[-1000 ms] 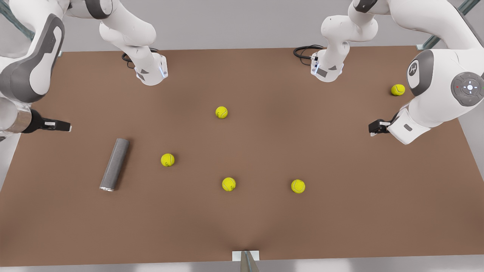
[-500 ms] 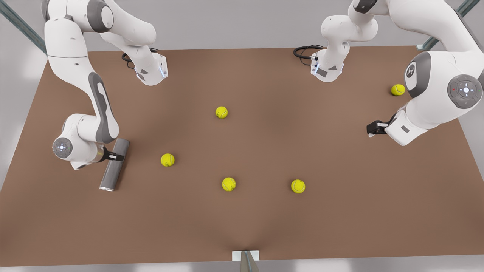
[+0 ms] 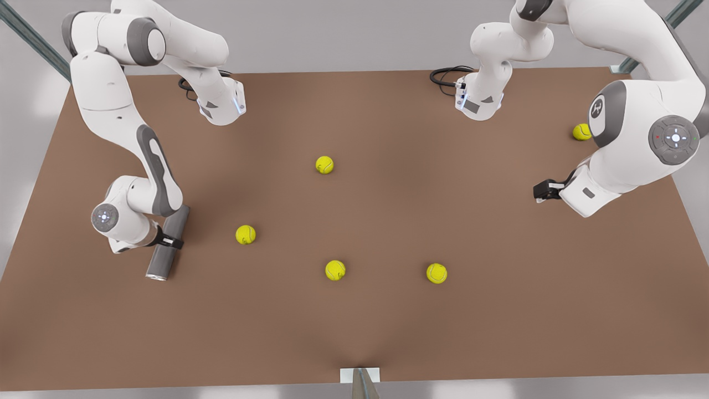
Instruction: Put the tennis tube upright
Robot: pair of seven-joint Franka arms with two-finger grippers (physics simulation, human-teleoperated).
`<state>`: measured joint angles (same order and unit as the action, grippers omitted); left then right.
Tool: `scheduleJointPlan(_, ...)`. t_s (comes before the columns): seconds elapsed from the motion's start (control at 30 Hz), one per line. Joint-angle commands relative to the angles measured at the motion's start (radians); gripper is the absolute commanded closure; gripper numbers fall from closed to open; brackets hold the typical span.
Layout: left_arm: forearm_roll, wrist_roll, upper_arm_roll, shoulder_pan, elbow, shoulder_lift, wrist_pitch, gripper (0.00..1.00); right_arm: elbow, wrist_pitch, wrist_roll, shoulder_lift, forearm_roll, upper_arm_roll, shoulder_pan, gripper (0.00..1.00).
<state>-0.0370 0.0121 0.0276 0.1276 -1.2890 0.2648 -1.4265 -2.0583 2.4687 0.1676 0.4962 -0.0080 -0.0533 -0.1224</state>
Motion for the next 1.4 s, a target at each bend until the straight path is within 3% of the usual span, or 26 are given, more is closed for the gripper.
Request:
scheduleJointPlan(0.0, -0.001, 0.011, 0.0, 0.0, 0.0, -0.001, 0.0, 0.0, 0.0, 0.016, 0.036, 0.01, 0.002, 0.0, 0.0, 0.0)
scheduleJointPlan(0.47, -0.006, 0.012, 0.0, 0.0, 0.002, 0.005, 0.0, 0.0, 0.01, -0.042, 0.038, 0.041, 0.0, 0.001, -0.009, 0.0)
scheduleJointPlan(0.53, -0.006, 0.012, 0.0, 0.001, 0.002, 0.005, 0.0, 0.0, 0.027, -0.073, 0.038, 0.041, 0.0, 0.001, -0.009, 0.13)
scheduleJointPlan(0.67, -0.006, 0.012, 0.0, 0.001, 0.002, 0.005, 0.001, 0.0, 0.032, -0.076, 0.04, 0.042, 0.0, 0.003, -0.009, 0.19)
scheduleJointPlan(1.0, -0.003, 0.014, 0.0, 0.001, 0.002, 0.004, 0.003, 0.0, 0.084, -0.195, 0.036, 0.022, -0.001, 0.01, -0.013, 0.19)
scheduleJointPlan(1.07, -0.003, 0.014, 0.0, 0.0, 0.002, 0.004, 0.005, 0.0, 0.087, -0.195, 0.036, 0.018, -0.007, 0.01, -0.011, 0.27)
scheduleJointPlan(1.37, -0.003, 0.014, 0.0, 0.001, 0.002, 0.005, 0.003, 0.0, 0.087, -0.18, 0.04, 0.044, -0.021, 0.01, -0.013, 0.28)
